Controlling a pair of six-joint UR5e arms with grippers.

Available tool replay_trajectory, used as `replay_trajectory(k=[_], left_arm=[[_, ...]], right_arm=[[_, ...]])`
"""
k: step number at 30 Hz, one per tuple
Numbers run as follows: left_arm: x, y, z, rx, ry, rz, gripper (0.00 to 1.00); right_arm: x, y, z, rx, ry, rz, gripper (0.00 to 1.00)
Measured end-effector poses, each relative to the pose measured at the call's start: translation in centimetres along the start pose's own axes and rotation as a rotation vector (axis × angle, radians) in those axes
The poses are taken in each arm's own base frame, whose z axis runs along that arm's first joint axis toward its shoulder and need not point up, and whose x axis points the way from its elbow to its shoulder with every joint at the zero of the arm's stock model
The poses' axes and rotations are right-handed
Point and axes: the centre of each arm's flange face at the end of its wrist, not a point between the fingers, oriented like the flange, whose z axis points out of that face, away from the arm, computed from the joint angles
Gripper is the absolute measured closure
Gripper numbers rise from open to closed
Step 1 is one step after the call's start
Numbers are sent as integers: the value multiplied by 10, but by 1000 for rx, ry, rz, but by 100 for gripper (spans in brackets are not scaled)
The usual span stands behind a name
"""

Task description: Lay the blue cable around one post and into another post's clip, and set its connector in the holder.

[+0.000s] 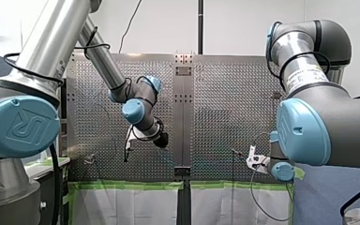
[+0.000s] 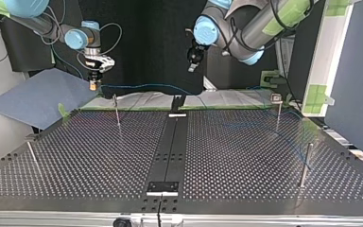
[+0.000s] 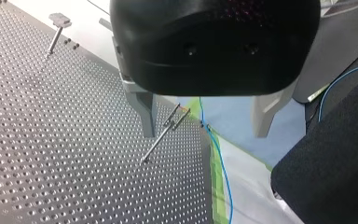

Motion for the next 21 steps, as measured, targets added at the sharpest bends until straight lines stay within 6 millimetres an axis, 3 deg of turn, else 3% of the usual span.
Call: replay_trajectory(k=[10, 21], left_arm=[[18, 9, 29, -7, -14, 34, 0], [17, -2, 71, 29, -84, 37, 0]], right_arm=[[0, -1, 0, 3, 2, -2, 100], [0, -2, 1, 4, 3, -3, 100]])
